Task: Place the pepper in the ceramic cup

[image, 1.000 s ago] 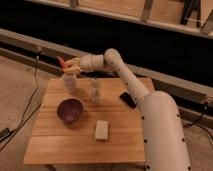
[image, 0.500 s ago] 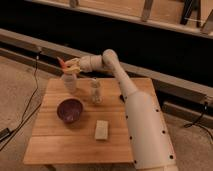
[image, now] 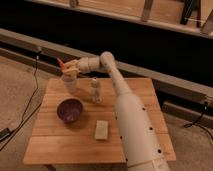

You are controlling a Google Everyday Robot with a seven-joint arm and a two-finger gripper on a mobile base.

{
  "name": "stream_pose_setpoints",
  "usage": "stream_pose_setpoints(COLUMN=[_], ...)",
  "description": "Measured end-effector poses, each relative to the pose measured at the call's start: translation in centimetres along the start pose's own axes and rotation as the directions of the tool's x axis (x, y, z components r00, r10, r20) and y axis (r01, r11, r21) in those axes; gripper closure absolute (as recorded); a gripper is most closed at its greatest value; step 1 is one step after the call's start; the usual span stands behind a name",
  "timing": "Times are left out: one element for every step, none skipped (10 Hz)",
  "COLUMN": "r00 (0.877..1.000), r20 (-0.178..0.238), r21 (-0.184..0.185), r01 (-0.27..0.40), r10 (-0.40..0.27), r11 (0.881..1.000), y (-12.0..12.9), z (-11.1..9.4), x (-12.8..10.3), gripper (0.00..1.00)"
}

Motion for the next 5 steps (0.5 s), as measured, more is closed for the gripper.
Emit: stream_pose_setpoints(r00=[1.000, 1.000, 1.000, 1.000, 1.000], r20=[0.001, 0.001, 0.005, 0.013, 0.022], r21=[0.002, 0.002, -0.001, -0.011, -0.021], r01=[-0.006, -0.009, -0.011, -0.006, 0.000], r10=[0.006, 0.009, 0.011, 0.006, 0.000], r11=[1.000, 1.000, 1.000, 1.000, 1.000], y=[-0.12, -0.13, -0.10, 0.16, 0.40], z=[0.08, 0.10, 0.13, 0.20, 0.27], x=[0.22, 0.33, 0.37, 0.31, 0.17], gripper=[1.00, 1.00, 1.00, 0.95, 0.86])
